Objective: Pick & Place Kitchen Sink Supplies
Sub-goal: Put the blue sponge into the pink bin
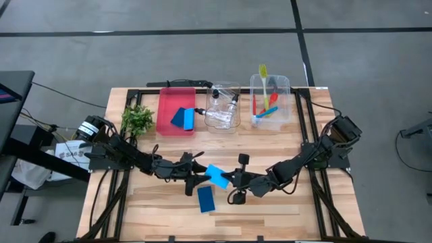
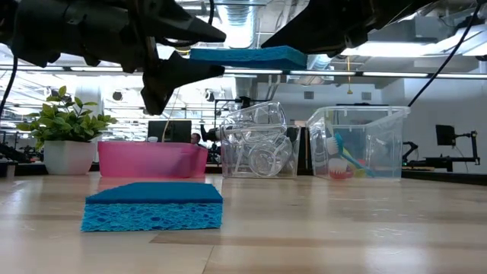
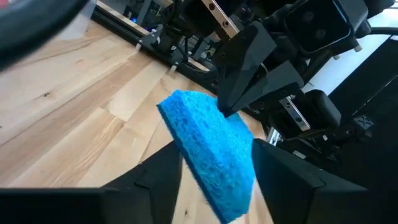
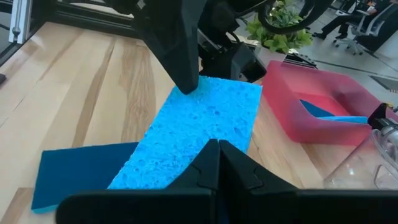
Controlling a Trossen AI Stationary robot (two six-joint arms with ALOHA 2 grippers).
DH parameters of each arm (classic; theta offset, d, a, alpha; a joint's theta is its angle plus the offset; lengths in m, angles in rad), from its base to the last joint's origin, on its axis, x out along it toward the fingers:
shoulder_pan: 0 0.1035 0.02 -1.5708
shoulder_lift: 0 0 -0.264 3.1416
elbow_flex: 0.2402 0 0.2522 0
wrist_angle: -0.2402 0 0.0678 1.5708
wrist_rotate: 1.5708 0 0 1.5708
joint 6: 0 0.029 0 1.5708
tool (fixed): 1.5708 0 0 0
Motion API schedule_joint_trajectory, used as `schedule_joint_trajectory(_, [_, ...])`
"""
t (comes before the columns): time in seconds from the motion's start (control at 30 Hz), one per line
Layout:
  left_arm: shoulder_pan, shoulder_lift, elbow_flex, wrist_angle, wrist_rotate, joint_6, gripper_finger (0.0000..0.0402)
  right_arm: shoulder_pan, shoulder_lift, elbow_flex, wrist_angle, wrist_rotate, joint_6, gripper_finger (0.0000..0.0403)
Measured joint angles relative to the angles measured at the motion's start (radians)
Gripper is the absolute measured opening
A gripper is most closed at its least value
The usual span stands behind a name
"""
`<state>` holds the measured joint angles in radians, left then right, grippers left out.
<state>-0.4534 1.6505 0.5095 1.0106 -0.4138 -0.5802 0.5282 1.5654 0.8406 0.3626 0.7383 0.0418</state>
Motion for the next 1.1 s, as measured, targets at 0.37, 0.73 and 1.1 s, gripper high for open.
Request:
schedule_joint_trajectory(0.37, [0.0,0.0,0.0,0.0,-0.023,0.081,0.0015,0.015,0.0,0.0,0.02,-0.008,-0.02,0.001])
schedule_joint_trajectory(0.73, [-0.012,-0.076,-0.009,-0.181,-0.09,0.114,0.0013,0.018,-0.002,0.0,-0.032,0.002,-0.025,0.0169])
schedule_joint_trajectory(1.1, [-0.132,-0.486,-0.032,-0.663,-0.868,0.303,0.0012,0.04,-0.05,0.0,-0.069,0.004,-0.024,0.0218])
